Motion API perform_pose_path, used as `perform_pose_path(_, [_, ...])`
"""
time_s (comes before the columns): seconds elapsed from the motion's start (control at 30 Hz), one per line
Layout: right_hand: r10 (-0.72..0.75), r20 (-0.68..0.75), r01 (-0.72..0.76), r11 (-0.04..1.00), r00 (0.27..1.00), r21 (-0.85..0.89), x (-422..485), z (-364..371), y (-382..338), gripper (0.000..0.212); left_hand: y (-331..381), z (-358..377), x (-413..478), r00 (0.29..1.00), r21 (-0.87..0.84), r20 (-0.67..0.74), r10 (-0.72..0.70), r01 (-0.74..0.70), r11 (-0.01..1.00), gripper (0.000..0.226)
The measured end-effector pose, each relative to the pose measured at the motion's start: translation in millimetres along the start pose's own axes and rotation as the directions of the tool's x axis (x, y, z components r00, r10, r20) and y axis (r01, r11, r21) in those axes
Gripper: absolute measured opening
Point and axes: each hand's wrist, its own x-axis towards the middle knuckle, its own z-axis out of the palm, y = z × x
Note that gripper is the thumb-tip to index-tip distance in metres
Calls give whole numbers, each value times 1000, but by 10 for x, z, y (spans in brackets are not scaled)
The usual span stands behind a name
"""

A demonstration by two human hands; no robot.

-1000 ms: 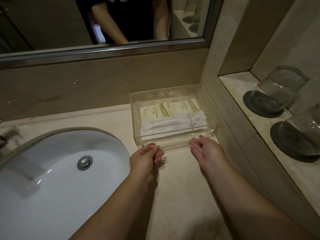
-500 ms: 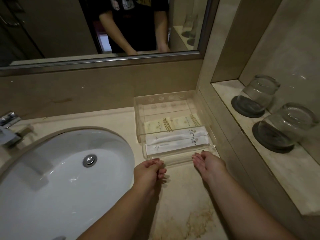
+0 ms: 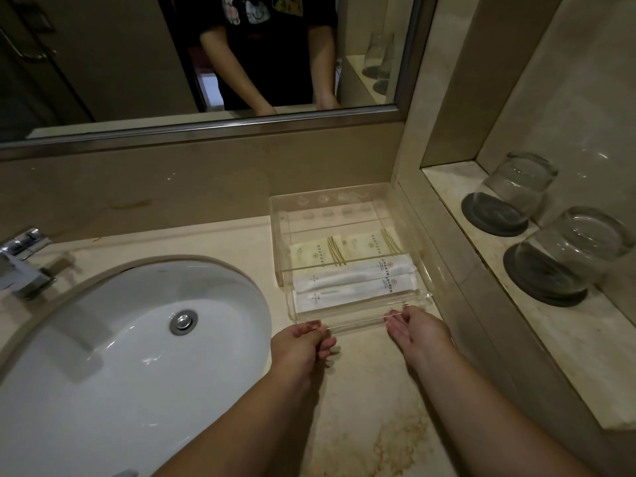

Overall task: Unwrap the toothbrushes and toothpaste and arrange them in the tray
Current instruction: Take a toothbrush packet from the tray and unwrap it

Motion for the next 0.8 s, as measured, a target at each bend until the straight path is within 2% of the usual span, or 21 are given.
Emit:
perform_pose_path(0.27, [6, -10, -6, 1000, 1000, -1, 24, -56, 55, 11, -58, -46, 11, 1000, 33, -10, -17, 17, 999, 19])
perform_pose_path(0.47, [1, -15, -2, 1000, 1000, -7, -60, -115, 79, 21, -144, -64, -41, 999, 35, -28, -19, 20, 999, 13])
perform_pose_path(0.63, [13, -42, -14, 1000, 999, -11, -130, -158, 92, 13, -178, -84, -110, 1000, 60, -8, -23, 23, 998, 9])
perform_pose_path(0.8, [22, -36, -22, 1000, 999, 3, -151, -187, 118, 14, -184, -85, -165, 1000, 61, -7, -21, 21, 998, 11])
